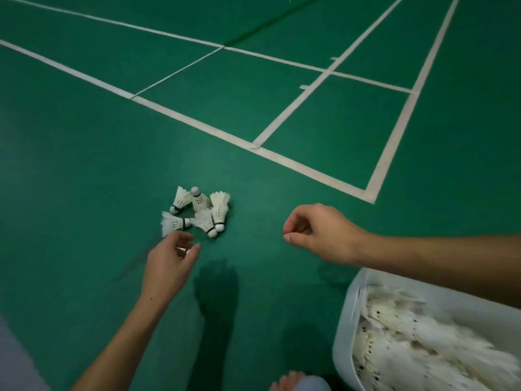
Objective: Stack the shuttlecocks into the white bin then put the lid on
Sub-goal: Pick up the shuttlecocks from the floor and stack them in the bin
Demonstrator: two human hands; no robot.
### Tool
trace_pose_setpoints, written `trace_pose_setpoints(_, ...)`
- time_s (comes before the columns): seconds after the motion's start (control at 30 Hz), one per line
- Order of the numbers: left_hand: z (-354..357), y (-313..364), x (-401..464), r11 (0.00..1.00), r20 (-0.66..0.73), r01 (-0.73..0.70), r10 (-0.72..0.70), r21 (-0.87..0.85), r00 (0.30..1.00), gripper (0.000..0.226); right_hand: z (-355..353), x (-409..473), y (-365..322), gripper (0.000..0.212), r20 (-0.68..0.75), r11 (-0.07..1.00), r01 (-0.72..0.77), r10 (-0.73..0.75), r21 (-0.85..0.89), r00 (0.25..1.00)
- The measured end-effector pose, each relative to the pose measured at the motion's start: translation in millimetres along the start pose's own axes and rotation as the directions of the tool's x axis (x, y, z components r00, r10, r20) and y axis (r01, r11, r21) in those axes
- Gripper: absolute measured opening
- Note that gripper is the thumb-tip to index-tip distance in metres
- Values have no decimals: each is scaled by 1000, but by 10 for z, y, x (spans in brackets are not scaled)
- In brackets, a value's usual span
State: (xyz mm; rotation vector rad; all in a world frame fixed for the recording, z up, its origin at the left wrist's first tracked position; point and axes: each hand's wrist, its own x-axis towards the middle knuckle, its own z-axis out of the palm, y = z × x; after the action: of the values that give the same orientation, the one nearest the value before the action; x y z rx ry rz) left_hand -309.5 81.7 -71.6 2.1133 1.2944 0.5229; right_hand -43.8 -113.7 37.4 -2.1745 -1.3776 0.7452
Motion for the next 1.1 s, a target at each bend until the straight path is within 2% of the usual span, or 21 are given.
trace_pose_setpoints(0.13,-29,-407,312,960,-94,206,-191,189,977,49,588,786,-160,11,42,998,-9,7,58,999)
trace_pose_setpoints(0.27,75,-585,621,907,-141,390,-370,159,918,77,1182,1403,-338,18,19,998,-6,5,60,1000)
trace_pose_setpoints(0.33,159,-619,731,894,-136,436,-421,108,897,80,1419,1608,-463,26,-5,999,31,-31,-41,999)
trace_pose_setpoints(0.43,277,-740,869,896,-133,444,-441,-13,887,72,1651,1854,-631,49,-9,941,209,-220,-266,975)
trace_pose_setpoints(0.5,328,-783,924,906,-145,419,-423,-61,894,65,1741,1994,-647,61,52,896,282,-282,-344,958)
trace_pose_setpoints(0.6,343,-742,930,932,-181,357,-363,-63,914,45,1806,2059,-566,49,54,912,249,-244,-327,968)
trace_pose_setpoints(0.7,285,-631,807,937,-174,330,-345,-113,922,56,1699,1918,-447,20,-19,972,184,-189,-143,982)
trace_pose_setpoints(0.77,210,-490,659,950,-153,278,-299,-143,942,54,1513,1697,-368,11,-19,990,143,-142,14,990)
trace_pose_setpoints(0.87,115,-111,371,973,-51,144,-155,-179,987,28,1124,1185,-221,9,3,988,85,-86,129,996)
trace_pose_setpoints(0.93,32,201,176,976,35,51,-44,-213,998,21,846,750,-109,7,25,989,45,-49,143,998)
trace_pose_setpoints(1.1,-238,1066,-265,952,221,-183,238,-246,946,13,156,-387,78,11,34,972,-100,95,213,995)
